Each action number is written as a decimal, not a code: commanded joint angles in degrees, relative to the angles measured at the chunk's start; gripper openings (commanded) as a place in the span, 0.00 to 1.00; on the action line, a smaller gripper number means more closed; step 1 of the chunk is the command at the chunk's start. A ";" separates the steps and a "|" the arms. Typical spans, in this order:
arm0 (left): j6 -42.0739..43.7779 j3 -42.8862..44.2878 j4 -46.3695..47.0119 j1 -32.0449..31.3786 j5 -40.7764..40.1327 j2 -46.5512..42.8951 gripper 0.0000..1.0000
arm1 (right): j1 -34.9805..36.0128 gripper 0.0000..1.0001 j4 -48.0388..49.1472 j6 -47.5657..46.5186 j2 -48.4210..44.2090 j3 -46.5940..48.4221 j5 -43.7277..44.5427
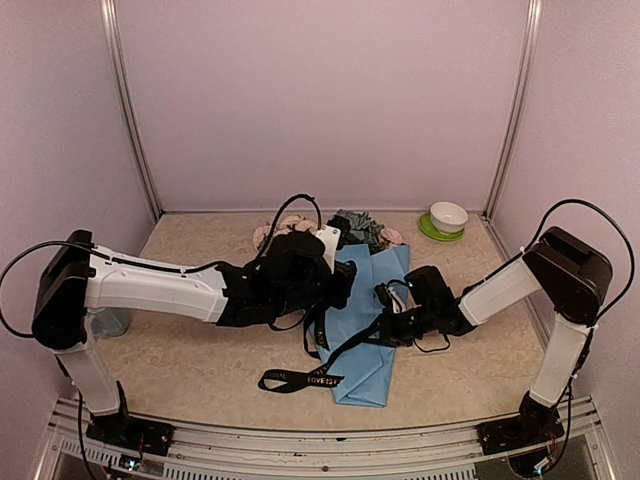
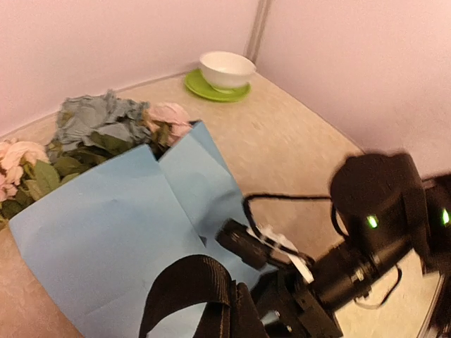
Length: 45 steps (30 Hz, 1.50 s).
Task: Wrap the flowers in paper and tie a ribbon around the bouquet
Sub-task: Cross the ribbon over the folded bouquet.
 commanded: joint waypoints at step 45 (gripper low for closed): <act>18.87 4.45 -22.74 -1.82 17.65 5.49 0.80 | 0.10 0.00 -5.93 -3.06 -0.60 2.40 1.26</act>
